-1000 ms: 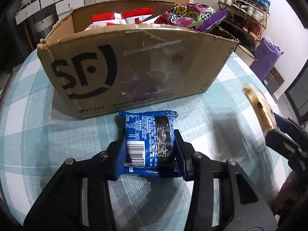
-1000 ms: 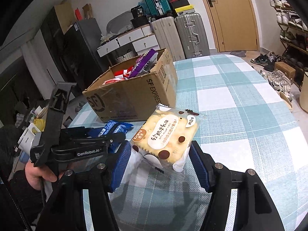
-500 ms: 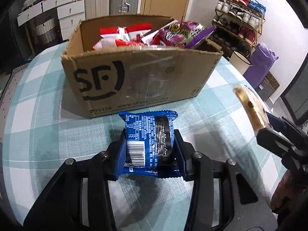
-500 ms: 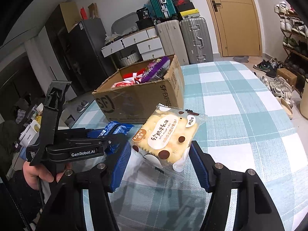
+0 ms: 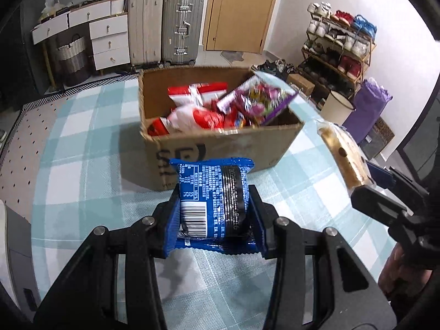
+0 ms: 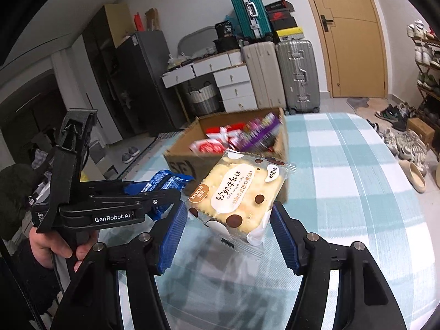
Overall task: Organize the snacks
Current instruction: 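Carry both packs over the box and open both grippers to drop them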
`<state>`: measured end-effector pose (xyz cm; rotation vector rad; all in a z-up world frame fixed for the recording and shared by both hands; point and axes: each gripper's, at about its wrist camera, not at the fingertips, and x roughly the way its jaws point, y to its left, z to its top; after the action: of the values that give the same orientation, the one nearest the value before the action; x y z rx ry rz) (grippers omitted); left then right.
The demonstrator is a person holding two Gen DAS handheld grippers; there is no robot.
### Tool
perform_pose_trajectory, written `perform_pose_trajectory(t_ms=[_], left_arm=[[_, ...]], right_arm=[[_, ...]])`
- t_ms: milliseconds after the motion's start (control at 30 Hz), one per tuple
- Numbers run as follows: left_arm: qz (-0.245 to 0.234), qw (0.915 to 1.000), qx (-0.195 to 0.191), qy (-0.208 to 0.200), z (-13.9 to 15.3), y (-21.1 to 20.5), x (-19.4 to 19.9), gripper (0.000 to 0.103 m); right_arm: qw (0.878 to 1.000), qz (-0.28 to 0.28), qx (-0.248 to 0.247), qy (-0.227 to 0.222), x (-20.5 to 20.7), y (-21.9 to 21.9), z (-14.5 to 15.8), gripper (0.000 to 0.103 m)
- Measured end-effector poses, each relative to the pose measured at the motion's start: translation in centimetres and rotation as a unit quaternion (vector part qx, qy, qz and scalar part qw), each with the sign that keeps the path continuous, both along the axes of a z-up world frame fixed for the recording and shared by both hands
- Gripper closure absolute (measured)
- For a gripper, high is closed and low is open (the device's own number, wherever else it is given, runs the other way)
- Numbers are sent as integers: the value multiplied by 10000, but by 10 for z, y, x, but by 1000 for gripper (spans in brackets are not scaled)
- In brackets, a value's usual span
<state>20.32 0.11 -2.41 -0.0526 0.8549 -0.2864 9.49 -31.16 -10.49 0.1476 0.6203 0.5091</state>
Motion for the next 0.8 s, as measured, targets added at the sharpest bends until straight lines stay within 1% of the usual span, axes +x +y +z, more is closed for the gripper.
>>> perform_pose_trajectory(t_ms=[33,133,333,567,800], left_arm=[[2,10000,-21,-13,0,7,-5,62],[20,9999,-89,-63,18,14,-8,62],[57,9997,-221,-123,49,24,1,62],[92,9996,-182,-186,79,29,26,62],[154,9996,-105,-193,102,34,55,62]], right_arm=[[10000,42,-4,-33,1,3,5,40],[9997,161,-11,-162,4,12,22,40],[9991,326,26,-267,20,24,55,40],[9984,465,51,-315,50,40,89,40],[9977,576,-70,-355,85,53,106,40]])
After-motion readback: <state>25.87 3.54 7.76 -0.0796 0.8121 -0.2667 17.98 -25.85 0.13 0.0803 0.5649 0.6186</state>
